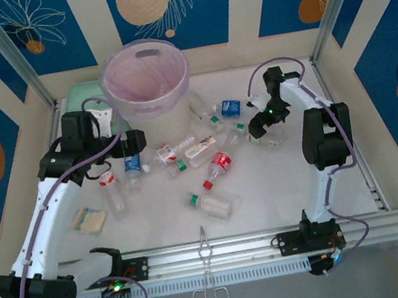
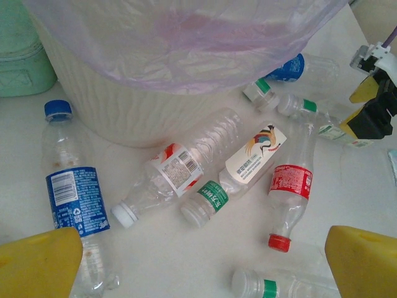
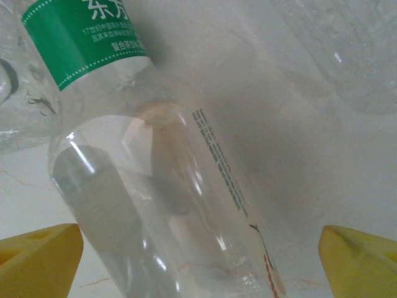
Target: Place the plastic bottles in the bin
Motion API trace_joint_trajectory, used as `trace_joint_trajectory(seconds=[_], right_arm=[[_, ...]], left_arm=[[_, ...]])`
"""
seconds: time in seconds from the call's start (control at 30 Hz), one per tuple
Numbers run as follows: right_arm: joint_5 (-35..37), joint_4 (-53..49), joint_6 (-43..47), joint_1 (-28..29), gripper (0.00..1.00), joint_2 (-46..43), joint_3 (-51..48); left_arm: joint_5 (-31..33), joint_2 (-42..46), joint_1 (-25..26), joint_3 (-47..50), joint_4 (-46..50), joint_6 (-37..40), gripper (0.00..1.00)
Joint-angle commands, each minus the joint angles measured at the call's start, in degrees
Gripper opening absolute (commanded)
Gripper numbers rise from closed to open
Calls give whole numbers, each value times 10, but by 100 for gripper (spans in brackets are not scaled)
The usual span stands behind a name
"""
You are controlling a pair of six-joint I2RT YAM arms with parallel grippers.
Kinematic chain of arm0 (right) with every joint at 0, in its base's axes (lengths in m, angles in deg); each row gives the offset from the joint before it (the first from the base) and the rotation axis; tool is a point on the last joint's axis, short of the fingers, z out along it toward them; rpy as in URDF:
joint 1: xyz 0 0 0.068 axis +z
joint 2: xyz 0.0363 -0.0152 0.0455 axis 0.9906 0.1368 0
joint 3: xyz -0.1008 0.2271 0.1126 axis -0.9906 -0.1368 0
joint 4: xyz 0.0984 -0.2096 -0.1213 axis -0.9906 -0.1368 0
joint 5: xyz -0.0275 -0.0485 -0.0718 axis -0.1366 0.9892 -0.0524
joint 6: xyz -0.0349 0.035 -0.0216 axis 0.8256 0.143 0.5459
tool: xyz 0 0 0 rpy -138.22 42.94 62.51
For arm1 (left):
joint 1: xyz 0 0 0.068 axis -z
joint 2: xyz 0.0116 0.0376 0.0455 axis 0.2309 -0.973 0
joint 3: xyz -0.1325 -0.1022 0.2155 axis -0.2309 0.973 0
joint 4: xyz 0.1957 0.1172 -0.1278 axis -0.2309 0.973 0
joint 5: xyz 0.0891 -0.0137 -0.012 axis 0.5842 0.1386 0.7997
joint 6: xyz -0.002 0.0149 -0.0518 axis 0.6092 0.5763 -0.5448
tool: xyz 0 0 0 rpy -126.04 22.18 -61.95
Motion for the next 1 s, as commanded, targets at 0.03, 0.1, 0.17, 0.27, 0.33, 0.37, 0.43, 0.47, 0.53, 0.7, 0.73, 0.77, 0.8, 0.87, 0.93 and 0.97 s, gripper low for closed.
trace_joint_trajectory(seconds=[0.03, 0.1, 0.17, 0.27, 0.33, 0.37, 0.43, 0.47, 0.53, 0.7, 0.73, 0.77, 0.8, 0.87, 0.93, 0.97], right_arm=[[-35, 11, -2, -3, 95, -5, -35], [-39, 14, -7, -5, 94, -12, -51], [-38, 16, -12, -4, 92, -19, -65], [-32, 29, -22, -7, 86, -36, -88], [-32, 29, -34, -8, 83, -49, -92], [-39, 22, -41, -10, 79, -57, -91], [-47, 12, -56, -9, 78, -74, -91], [-48, 7, -63, -8, 72, -83, -91], [-48, -10, -77, -5, 67, -99, -88], [-51, -37, -113, 3, 56, -147, -100], [-61, -39, -121, 4, 55, -158, -106], [-62, -38, -132, 6, 55, -170, -113], [-59, -35, -141, 8, 55, -181, -121], [-59, -27, -165, 14, 53, -215, -135], [-71, -7, -192, 23, 53, -258, -147], [-84, 7, -208, 30, 52, -280, -155]], left_arm=[[-10, -8, -3, 10, -23, -4, 100], [-8, -10, -3, 11, -26, -4, 100], [-11, -11, -3, 11, -29, -6, 100], [-11, -13, -3, 11, -34, -8, 100], [-12, -15, -3, 8, -34, -8, 100], [-13, -16, -3, 6, -33, -9, 100], [-15, -17, -3, 3, -34, -10, 100], [-15, -17, -4, 2, -36, -12, 100], [-16, -17, -3, -1, -38, -17, 100], [-9, -4, -3, -1, -66, -42, 100], [-6, 5, -3, 4, -81, -51, 100], [-1, 12, -3, 7, -94, -61, 100], [-1, 16, -3, 9, -103, -68, 100], [-18, 19, -3, 4, -116, -89, 100], [-49, 19, -2, 1, -134, -123, 100], [-67, 21, -2, 7, -157, -153, 100]])
